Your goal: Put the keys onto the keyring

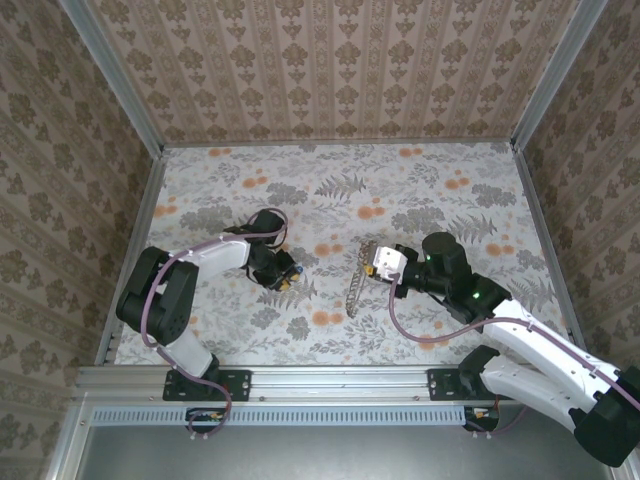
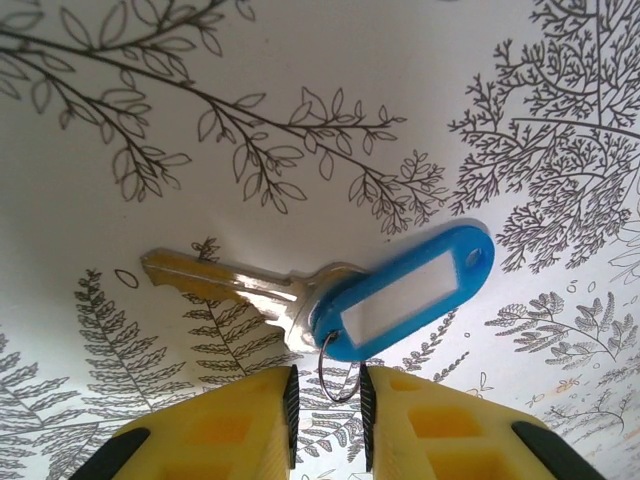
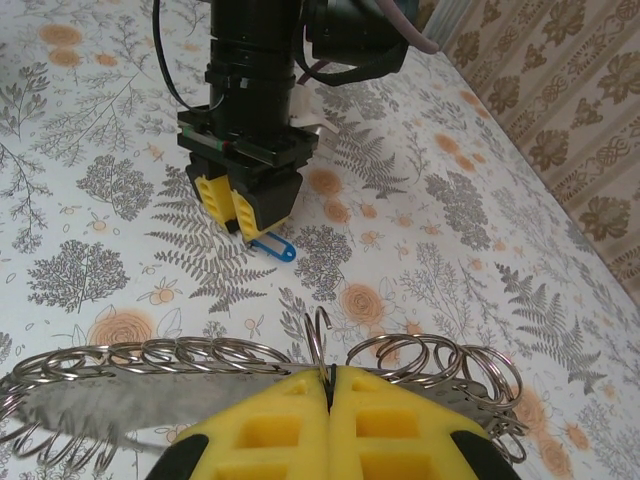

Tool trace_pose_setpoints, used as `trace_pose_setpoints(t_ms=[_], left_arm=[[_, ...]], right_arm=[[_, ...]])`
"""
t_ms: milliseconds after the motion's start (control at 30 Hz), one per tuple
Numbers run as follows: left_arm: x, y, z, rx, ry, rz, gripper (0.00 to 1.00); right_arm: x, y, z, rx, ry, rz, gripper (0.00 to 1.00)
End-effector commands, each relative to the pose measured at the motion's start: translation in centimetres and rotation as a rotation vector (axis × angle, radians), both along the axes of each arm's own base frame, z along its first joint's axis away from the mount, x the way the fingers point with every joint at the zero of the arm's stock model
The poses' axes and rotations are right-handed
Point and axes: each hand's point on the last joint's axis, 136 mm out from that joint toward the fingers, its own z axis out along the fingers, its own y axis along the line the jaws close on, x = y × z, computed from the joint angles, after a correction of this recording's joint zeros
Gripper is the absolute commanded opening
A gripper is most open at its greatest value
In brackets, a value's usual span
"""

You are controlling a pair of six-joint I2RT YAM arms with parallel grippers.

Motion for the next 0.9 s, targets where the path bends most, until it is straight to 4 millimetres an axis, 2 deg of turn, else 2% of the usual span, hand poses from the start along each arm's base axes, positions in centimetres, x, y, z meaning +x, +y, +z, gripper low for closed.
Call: trace_pose_setpoints(t_ms=[0, 200, 433, 467, 667, 867], left_arm=[[-0.4, 0.7, -0.7, 0.026, 0.024, 0.02, 0.24], [0.1, 1.0, -0.5, 0.052, -0.007, -0.005, 0.17], [0.9, 2.2, 1.2, 0.123, -0.102, -0.089, 0.0], [1.1, 2.3, 1.5, 0.127, -0.118, -0.105, 0.0], [2.1, 1.5, 4.4, 0.101, -0.296, -0.322, 0.0], [1.8, -0.3, 8.9, 0.039, -0.568, -0.685, 0.0]], right_arm=[[0.0, 0.3, 1.7, 0.057, -0.042, 0.009, 0.0], [0.0, 0.3, 1.9, 0.066, -0.043, 0.011, 0.0], [-0.2, 0.2, 2.0, 0.07, -0.04, 0.011, 0.0], [-0.3, 0.3, 1.9, 0.071, -0.038, 0.012, 0.0], [-0.7, 0.5, 1.8, 0.073, -0.02, 0.035, 0.0], [-1.6, 1.2, 1.4, 0.086, 0.05, 0.093, 0.0]])
